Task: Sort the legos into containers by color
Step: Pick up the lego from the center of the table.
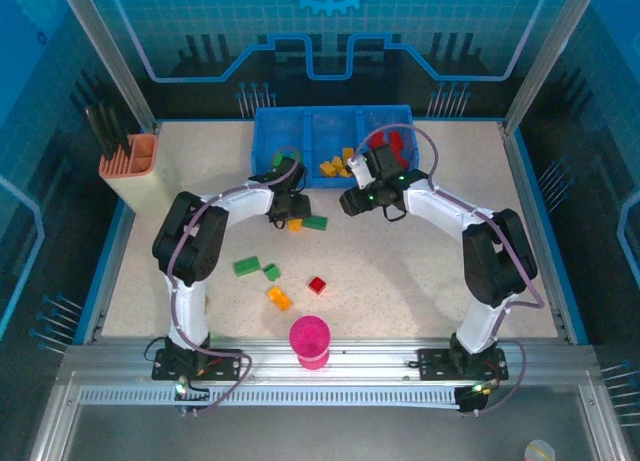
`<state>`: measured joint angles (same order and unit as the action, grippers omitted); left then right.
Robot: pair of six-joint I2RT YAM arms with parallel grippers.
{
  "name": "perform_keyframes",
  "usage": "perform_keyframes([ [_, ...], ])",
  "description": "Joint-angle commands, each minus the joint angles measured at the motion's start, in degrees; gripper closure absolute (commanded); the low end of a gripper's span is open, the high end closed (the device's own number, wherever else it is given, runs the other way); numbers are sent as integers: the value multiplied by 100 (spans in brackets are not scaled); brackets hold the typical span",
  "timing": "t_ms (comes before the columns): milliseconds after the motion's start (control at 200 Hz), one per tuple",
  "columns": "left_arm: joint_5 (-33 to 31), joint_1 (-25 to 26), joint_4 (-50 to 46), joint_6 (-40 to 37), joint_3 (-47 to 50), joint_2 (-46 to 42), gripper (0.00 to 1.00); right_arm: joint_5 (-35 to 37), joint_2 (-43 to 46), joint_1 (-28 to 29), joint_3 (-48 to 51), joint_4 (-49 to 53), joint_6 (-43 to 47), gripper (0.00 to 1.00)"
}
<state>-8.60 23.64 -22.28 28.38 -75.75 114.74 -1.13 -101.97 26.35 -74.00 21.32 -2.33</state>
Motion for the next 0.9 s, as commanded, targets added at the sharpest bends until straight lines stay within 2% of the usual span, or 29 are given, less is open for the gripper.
perform_keyframes([
  [0, 59, 24, -357, 98, -155, 198, 40, -55, -119, 56, -120, -99, 110, 34],
  [150, 110, 27, -516, 73, -135, 194, 58, 18, -123, 55, -21, -132, 127, 34],
  [355, 122, 98, -786, -171, -23, -201, 69, 6, 176, -70, 263, -211, 76, 33],
  [605, -1, 326, -1276, -682, -1036, -663, 68, 96, 671, -193, 855, -343, -41, 33],
  [896, -104, 561, -1332, -1116, -2737, -28, 68, 61, 795, -217, 1201, -409, -124, 32],
])
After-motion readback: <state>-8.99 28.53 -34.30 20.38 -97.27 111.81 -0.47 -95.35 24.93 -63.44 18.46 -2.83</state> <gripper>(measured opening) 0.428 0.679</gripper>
